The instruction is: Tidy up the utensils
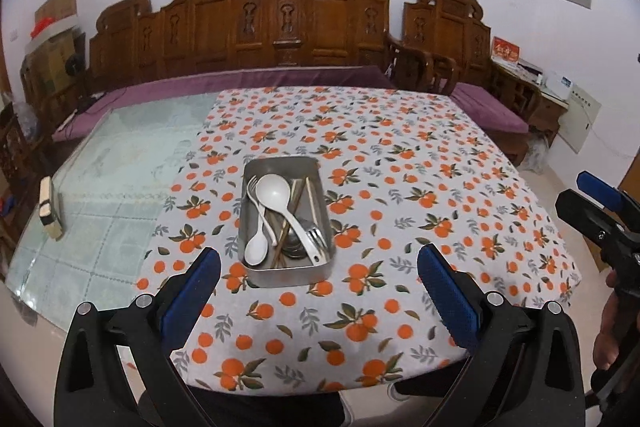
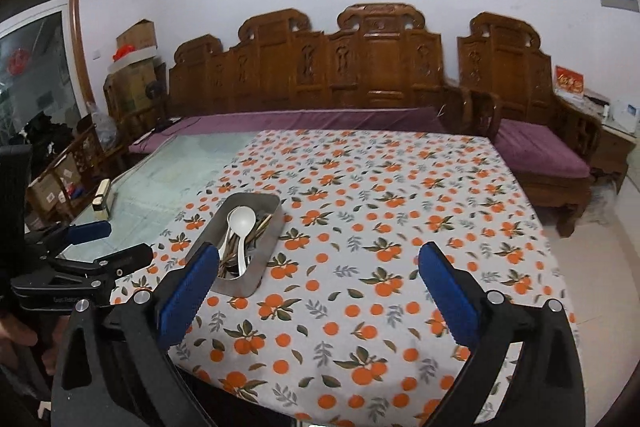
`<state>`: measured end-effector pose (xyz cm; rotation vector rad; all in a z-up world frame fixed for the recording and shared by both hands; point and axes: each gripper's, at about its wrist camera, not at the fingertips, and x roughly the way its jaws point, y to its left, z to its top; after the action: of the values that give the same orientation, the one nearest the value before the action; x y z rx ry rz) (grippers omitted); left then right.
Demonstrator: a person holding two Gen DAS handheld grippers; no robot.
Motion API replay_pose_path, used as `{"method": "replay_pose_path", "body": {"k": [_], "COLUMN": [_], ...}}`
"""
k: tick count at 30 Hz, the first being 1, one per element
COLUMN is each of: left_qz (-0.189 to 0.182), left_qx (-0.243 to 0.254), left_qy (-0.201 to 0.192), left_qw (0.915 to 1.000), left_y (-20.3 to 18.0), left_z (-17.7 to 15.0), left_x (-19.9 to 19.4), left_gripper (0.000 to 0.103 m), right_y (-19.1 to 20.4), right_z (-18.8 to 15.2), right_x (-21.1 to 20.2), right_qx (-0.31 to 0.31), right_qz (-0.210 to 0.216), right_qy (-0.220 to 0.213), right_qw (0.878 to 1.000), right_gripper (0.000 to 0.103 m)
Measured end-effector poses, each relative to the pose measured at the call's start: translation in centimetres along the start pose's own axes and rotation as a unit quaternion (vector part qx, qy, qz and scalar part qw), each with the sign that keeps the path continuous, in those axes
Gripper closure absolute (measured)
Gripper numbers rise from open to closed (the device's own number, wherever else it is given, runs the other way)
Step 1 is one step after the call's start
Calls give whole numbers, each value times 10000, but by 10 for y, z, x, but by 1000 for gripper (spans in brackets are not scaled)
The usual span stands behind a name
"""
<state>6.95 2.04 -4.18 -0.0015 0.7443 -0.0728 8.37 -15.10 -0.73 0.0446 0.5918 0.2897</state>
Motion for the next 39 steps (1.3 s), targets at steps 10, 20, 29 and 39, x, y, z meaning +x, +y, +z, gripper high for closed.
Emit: {"method": "replay_pose_path", "body": {"k": [10,20,29,39], "left_qz": [-17,60,79,93], "left_qx": [57,47,37,50], "left_qy": [-665,-1241,-1223,-1225], "left_qw": [9978,9922,9925,9924], "left_y": [-25,-30,-30,-31], "left_z": [26,32,30,29], "left_x": [-60,-102,-98,-98], "left_gripper": [8,8,8,8], "right_y": [0,4,7,7], "right_z": [20,28,27,28], "right_x": [-66,-100,-102,-102], "right_qx": [-43,-1,1,20], "right_qz": [-207,-254,-222,-223], "right_qy": [-710,-1097,-1142,-1128], "right_qw": [9973,9936,9932,9934], "right_gripper": [3,3,3,3]}}
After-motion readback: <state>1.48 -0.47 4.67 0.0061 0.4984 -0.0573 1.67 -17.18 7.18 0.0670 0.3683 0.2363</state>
